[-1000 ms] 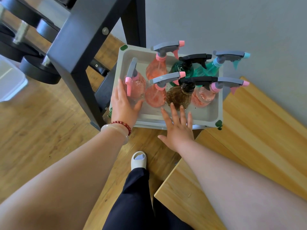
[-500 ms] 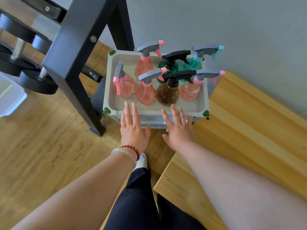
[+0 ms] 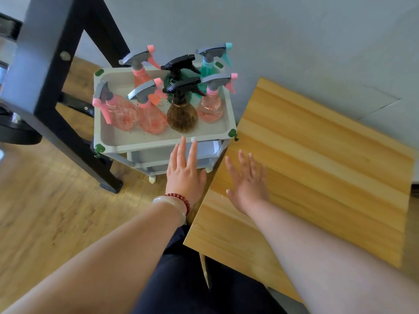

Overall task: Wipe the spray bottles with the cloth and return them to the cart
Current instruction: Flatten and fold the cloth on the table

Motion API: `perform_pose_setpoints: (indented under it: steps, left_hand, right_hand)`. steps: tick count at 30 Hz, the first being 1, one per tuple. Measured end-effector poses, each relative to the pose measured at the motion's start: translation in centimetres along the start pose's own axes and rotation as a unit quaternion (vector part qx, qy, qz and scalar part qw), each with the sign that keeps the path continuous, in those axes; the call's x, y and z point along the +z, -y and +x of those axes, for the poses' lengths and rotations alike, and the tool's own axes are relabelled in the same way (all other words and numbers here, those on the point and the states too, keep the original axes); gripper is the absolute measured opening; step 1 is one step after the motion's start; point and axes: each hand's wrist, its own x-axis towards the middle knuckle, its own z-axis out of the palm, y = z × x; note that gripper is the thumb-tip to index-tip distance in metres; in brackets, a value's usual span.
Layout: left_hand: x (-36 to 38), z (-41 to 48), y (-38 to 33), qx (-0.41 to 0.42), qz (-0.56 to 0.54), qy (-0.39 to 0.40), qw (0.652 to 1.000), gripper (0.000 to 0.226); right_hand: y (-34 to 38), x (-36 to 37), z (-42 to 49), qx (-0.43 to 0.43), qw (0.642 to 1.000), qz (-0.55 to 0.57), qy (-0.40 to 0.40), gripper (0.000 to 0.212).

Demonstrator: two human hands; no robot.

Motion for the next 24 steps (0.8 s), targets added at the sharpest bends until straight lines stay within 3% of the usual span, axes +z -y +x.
perform_pose_setpoints:
  steps: [14, 24]
  left_hand:
    - [7.8, -5.4, -5.6, 0.015, 0.006, 0.053, 0.998, 0.072]
    - [10.1, -7.5, -6.2, 0.063, 0.037, 0.121, 0.990, 0.070]
  right_hand:
    - [-8.3, 8.5, -5.7, 0.027, 0.998, 0.035, 0.044, 0.079]
    - [-8.8, 13.4, -8.8, 0.104, 0.987, 0.107, 0.062, 0.073]
